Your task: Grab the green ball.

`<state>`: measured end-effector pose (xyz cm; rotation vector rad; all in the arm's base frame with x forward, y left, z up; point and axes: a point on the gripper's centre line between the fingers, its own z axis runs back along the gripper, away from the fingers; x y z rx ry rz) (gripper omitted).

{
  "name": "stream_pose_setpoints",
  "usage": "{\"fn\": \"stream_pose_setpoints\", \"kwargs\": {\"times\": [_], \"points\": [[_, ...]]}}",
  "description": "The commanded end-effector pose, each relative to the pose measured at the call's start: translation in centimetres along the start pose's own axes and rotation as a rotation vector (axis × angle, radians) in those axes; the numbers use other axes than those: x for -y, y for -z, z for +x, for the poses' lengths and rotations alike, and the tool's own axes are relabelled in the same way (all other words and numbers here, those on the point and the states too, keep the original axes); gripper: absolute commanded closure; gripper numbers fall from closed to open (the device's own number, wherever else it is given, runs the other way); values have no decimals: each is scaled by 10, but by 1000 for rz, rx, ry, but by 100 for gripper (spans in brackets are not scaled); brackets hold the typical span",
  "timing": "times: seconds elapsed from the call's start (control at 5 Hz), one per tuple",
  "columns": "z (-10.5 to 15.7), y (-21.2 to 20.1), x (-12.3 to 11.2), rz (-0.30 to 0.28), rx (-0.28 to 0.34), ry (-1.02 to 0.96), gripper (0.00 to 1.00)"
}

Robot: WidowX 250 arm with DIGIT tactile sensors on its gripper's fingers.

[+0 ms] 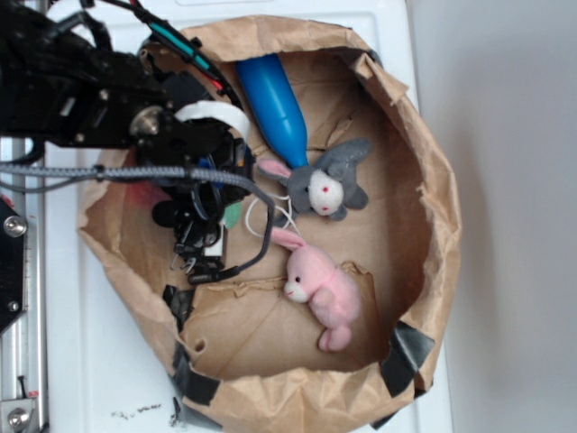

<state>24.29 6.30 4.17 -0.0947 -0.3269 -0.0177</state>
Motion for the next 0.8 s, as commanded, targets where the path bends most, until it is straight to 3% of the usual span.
{"fn": "stream_pose_setpoints", "kwargs": {"times": [0.0, 0.2, 0.6], "points": [[28, -101, 26, -51, 54, -12, 100], [36, -145, 39, -57, 106, -18, 100], [49, -174, 43, -39, 165, -37, 100]]}}
